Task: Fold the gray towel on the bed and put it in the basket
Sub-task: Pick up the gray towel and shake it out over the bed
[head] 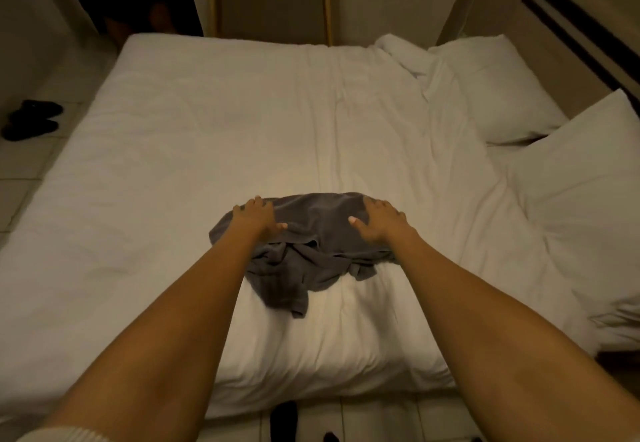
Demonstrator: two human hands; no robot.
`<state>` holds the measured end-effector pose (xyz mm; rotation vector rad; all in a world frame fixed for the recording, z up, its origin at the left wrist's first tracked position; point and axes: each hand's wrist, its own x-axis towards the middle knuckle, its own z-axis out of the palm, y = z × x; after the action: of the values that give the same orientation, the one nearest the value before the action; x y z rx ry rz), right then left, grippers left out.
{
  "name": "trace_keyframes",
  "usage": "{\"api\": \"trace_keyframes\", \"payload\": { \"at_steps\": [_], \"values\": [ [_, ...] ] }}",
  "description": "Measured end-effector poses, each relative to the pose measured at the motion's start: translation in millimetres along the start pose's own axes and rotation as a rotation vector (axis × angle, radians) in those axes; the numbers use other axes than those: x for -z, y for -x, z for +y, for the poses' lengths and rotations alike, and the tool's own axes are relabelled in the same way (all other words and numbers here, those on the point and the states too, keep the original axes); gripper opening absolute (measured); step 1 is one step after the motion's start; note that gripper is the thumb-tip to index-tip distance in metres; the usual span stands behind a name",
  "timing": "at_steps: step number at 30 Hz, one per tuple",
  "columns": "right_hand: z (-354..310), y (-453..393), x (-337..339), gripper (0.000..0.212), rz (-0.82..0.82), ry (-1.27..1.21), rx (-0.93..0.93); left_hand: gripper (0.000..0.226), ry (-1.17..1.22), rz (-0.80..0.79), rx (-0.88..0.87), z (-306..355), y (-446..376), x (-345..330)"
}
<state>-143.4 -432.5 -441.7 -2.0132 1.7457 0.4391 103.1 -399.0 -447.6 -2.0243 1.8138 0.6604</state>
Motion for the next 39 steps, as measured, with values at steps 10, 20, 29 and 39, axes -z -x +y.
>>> {"api": "trace_keyframes", "payload": {
  "at_steps": [10, 20, 29, 39],
  "values": [
    [17, -78, -109, 0.074, -0.177, 0.048, -0.03, 0.072, 0.03, -0.109, 0.015, -7, -72, -103],
    [45, -166, -188, 0.071, -0.127, 0.081, 0.015, 0.079, 0.065, -0.032, 0.046, -2, -166, -169],
    [64, -211, -241, 0.072, 0.04, 0.208, 0.116, 0.074, -0.067, 0.105, 0.013, -8, -219, -213],
    [67, -231, -271, 0.087, 0.249, 0.272, 0.14, 0.066, -0.042, 0.38, 0.008, -27, -255, -230]
  ]
}}
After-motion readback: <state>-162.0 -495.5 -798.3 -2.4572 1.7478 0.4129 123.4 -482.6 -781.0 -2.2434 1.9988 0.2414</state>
